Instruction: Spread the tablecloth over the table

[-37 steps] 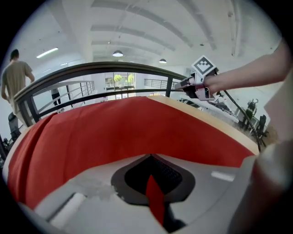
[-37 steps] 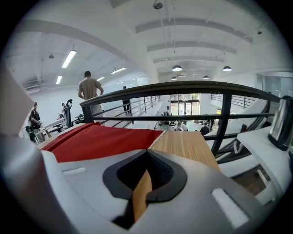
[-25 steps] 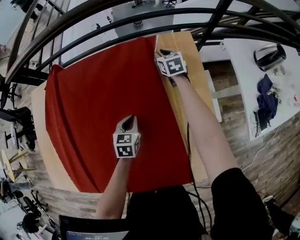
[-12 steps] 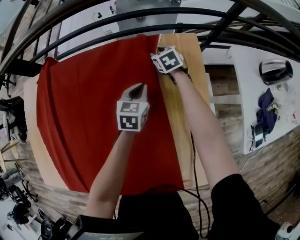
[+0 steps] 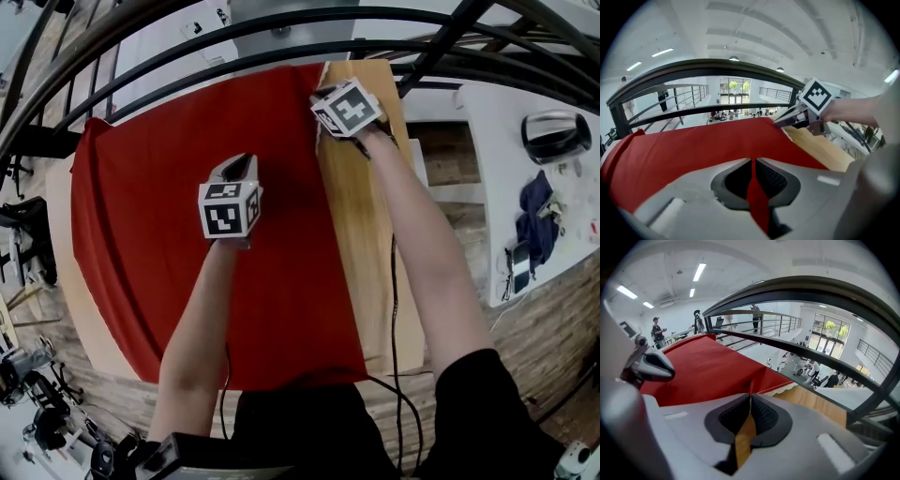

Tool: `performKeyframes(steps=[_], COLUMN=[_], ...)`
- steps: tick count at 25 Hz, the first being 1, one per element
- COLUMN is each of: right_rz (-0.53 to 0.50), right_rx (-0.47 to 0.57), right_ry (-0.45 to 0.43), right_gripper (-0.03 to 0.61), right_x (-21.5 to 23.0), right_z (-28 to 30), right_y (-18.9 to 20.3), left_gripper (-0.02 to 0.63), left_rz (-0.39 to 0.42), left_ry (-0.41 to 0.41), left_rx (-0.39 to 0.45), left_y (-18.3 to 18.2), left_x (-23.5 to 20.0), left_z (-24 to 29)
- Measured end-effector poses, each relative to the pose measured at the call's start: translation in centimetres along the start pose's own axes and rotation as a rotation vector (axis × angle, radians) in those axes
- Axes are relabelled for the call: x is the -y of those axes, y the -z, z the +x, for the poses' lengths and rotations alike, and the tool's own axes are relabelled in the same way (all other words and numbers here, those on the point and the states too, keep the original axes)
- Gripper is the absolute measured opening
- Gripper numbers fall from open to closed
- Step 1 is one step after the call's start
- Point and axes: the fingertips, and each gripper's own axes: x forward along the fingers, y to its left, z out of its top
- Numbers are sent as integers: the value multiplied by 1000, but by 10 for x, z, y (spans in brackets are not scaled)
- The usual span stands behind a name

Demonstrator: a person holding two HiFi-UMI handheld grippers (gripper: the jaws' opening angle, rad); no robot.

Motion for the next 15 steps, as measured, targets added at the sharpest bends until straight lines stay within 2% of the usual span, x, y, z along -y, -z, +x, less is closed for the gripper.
performKeyframes(steps=[3,5,8,10,12,15], right_rz=[-125,-248,-472,-577,-610,-608], right_rx=[-80,-153,-243,-271,-289,-287], right_ry=[9,18,181,300,393,497], right_gripper=[20,20,20,20,20,20], right_x=[18,35,83,111,133,151], right_z=[-11,-19,-37,-46,-53,-60], right_y=[13,24,28,31,44,61], left_gripper=[23,26,26,26,26,29], left_rz=[-15,-6,66,78,71,71], left_ry=[6,10,7,-1,-6,12], left_rx=[-50,-84,-99,-91,-84,-91], left_y=[9,16,17,17,17,18], left_x=[-9,-12,-13,-11,-9,-1], left_z=[9,15,19,21,21,21])
